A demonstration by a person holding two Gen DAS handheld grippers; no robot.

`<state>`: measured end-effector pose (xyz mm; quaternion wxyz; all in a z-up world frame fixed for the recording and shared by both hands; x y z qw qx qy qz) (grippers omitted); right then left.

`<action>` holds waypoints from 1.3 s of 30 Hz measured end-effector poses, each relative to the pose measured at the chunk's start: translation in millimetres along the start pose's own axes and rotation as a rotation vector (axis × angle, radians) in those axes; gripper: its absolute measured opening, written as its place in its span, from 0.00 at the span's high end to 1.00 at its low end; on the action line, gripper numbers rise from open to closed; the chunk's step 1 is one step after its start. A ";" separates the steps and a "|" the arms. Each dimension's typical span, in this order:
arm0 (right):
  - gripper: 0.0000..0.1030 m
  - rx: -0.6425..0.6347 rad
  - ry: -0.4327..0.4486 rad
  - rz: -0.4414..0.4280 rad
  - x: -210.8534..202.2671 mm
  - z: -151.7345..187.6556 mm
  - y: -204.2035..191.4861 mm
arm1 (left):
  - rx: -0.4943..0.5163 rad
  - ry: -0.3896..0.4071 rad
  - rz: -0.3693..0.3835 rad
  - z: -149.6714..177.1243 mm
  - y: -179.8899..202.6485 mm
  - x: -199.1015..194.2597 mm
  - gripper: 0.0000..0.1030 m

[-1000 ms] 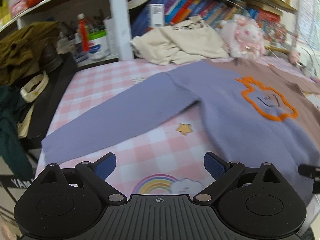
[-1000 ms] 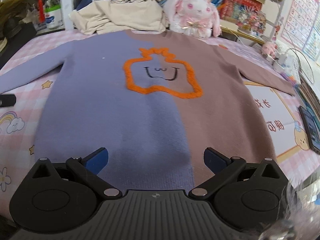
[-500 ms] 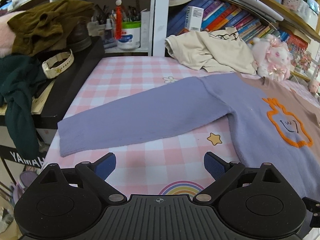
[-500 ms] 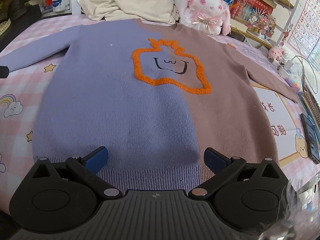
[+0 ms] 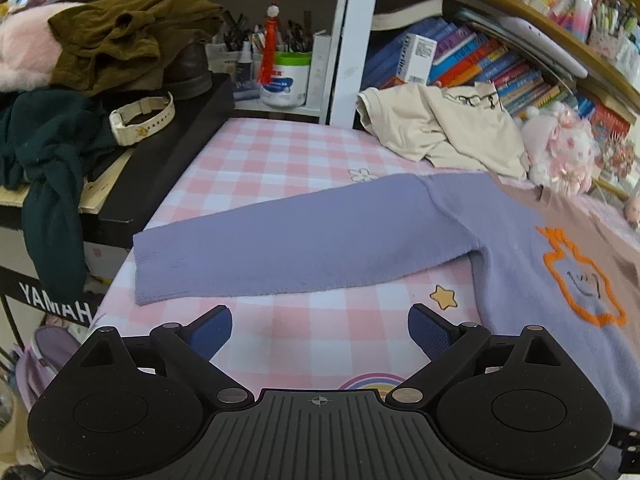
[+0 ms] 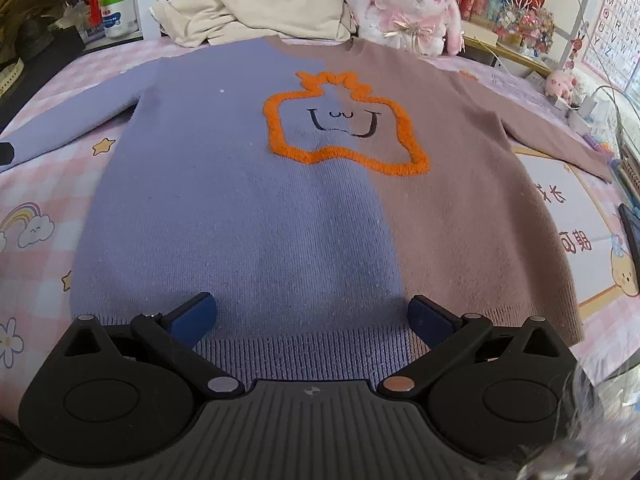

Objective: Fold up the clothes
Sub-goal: 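Open both grippers and move back to view the flattened sweater, then move the left gripper to the lavender sleeve cuff and grasp it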

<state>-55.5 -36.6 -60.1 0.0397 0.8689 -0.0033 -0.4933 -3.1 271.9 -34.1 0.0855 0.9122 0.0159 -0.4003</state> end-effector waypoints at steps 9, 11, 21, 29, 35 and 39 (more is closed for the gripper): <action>0.00 -0.021 -0.001 0.003 -1.0 0.8 -0.9 | -0.029 -0.100 -0.046 1.8 -12.4 11.1 0.06; 0.00 -0.028 0.004 0.007 -1.4 0.6 -2.1 | -0.035 -0.124 -0.061 3.0 -17.8 14.0 0.06; 0.00 -0.035 0.168 0.024 -24.4 -3.6 -3.5 | -0.189 0.004 -0.081 -5.0 -69.5 12.2 0.18; 0.00 0.037 0.142 0.043 -23.2 -8.8 7.7 | -0.280 -0.013 -0.120 -15.0 -96.6 25.2 0.29; 0.00 0.077 0.110 0.056 -22.4 -9.0 13.4 | -0.299 -0.013 -0.108 -21.7 -97.0 30.6 0.34; 0.00 0.092 0.097 0.057 -21.9 -8.0 16.0 | -0.326 -0.016 -0.079 -26.1 -97.1 33.3 0.43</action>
Point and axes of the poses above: each gripper's, at about its wrist camera, not at the fingertips, and x roughly the way its jaws point, y to its right, z to its underside, the point moved 2 cm from there along x, roughly the way its jaws point, and after that the axes turned 5 degrees about -y, right-handed, at the moved point
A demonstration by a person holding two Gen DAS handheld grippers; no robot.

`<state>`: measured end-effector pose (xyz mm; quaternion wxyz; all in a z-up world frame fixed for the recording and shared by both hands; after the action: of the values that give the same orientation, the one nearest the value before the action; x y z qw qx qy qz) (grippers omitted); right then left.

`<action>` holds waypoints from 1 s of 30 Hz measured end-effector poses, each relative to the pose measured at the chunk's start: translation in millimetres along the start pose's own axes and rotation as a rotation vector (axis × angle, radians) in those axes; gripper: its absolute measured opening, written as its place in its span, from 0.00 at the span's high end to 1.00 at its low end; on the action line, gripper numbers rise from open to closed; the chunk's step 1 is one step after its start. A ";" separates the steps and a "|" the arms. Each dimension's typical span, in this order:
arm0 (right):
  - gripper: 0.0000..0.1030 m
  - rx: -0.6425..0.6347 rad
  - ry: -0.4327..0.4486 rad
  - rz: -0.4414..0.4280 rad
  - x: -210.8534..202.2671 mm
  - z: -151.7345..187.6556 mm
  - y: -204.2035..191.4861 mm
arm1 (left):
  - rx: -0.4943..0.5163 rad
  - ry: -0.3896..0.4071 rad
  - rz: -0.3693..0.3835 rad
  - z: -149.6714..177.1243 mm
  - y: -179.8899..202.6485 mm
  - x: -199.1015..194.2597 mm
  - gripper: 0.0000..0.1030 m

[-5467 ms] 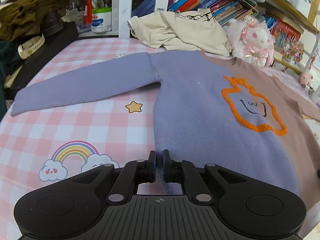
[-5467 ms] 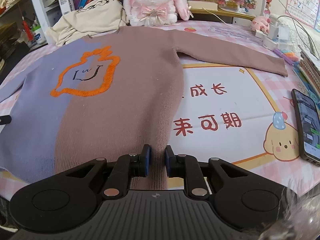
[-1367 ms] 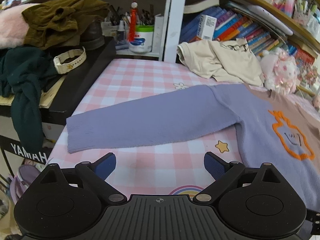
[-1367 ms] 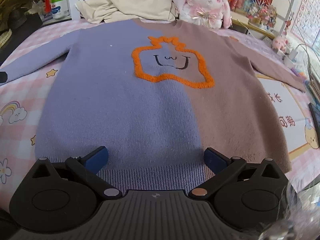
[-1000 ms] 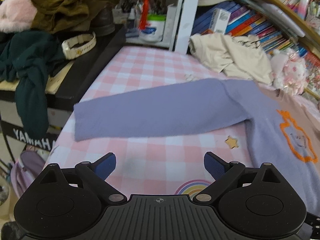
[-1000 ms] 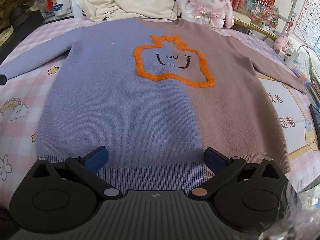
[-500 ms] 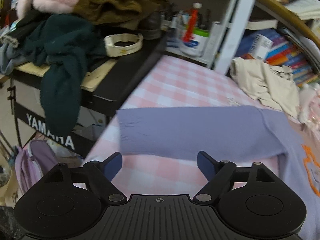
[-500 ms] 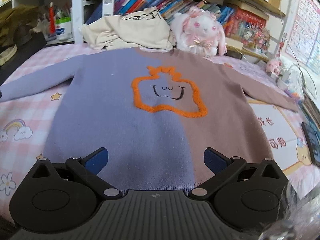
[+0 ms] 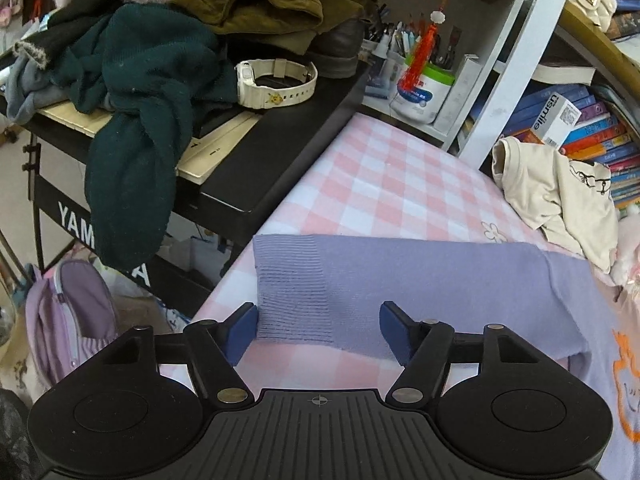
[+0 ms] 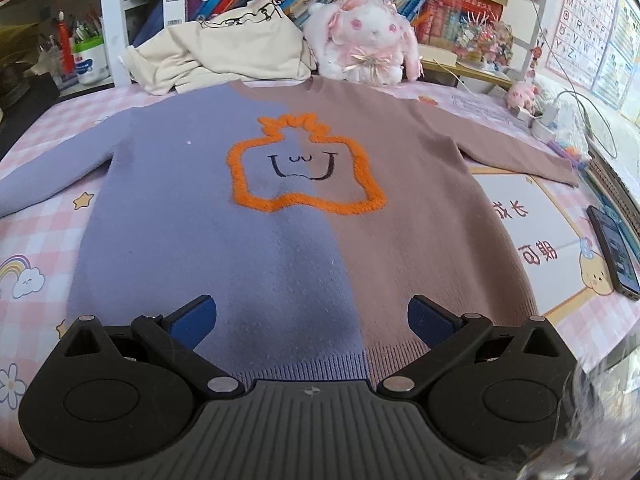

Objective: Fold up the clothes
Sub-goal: 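Move the left gripper to the lavender sleeve cuff and grasp it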

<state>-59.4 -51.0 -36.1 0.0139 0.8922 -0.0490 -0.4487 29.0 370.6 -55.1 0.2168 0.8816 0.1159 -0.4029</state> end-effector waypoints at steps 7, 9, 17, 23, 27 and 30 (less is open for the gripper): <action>0.00 0.027 -0.013 0.014 2.2 0.7 5.6 | -0.071 -0.003 0.100 -0.9 0.1 -3.3 0.53; 0.00 0.032 -0.015 0.016 2.6 1.0 6.8 | -0.069 -0.002 0.134 0.5 3.0 -4.3 0.53; 0.00 0.017 -0.027 0.010 5.2 0.9 5.0 | -0.046 0.011 0.121 7.6 2.5 -8.7 0.53; 0.00 -0.001 -0.038 0.003 7.4 1.9 1.8 | -0.098 -0.009 0.137 7.2 -9.2 -4.2 0.53; 0.00 -0.009 -0.042 0.001 8.1 1.8 0.1 | -0.117 -0.029 0.176 7.5 -3.5 -1.9 0.53; 0.00 -0.007 -0.042 0.004 7.6 2.0 0.6 | -0.097 -0.063 0.211 11.6 9.4 -1.6 0.53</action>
<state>-56.5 -52.3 -43.3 0.0169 0.8825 -0.0497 -0.4673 23.8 356.8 -57.9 0.3038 0.8642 0.0350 -0.3995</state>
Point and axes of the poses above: each gripper's, at about its wrist camera, not at the fingertips, and x roughly the way its jaws point, y to its right, z to its underside, the point moved 2 cm from there along x, roughly the way its jaws point, and after that the axes turned 5 degrees about -y, right-handed, at the moved point
